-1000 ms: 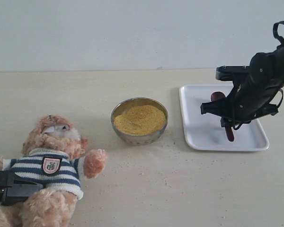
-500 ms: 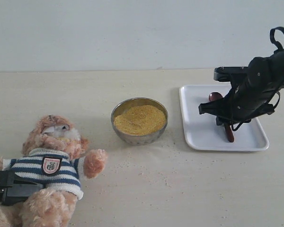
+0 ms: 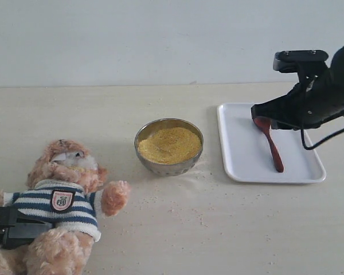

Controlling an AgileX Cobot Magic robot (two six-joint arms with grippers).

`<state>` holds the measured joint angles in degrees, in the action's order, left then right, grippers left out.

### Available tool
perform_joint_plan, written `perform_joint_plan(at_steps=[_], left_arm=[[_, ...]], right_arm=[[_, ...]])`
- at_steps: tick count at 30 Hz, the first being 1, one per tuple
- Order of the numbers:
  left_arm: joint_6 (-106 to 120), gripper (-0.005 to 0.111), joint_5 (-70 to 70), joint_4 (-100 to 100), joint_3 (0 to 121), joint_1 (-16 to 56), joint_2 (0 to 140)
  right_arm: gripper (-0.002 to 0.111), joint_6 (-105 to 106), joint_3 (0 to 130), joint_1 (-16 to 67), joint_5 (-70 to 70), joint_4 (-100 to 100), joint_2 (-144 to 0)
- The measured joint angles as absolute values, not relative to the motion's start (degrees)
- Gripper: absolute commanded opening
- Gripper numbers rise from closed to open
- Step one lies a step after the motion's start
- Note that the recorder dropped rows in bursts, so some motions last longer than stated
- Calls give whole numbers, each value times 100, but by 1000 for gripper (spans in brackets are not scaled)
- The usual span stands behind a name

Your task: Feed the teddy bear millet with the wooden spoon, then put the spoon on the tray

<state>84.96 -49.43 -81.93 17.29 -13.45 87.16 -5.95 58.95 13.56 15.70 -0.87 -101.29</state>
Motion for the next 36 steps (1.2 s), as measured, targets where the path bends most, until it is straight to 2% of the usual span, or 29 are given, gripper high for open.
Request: perform_joint_plan(at_steps=[7, 9, 11, 12, 19, 25, 36], left_arm=[[8496, 7, -4943, -8193, 1729, -1345, 8716], [8496, 7, -4943, -8193, 1729, -1345, 8716], [8496, 7, -4943, -8193, 1729, -1345, 8716], [8496, 7, -4943, -8193, 1729, -1345, 8716], [8496, 7, -4943, -8193, 1729, -1345, 8716], [8496, 7, -4943, -8193, 1729, -1345, 8716], [8496, 7, -4943, -8193, 1729, -1345, 8716]], right_arm=[[32, -514, 4441, 1356, 930, -97, -8633], [21, -514, 3971, 1356, 704, -97, -8038], [2, -524, 3564, 1356, 547, -100, -7486], [0, -588, 3352, 1356, 466, -140, -7180], [0, -833, 2500, 1356, 277, -345, -5299], [0, -843, 2168, 1356, 654, -354, -4108], [0, -1041, 1966, 1345, 1467, -483, -3078]])
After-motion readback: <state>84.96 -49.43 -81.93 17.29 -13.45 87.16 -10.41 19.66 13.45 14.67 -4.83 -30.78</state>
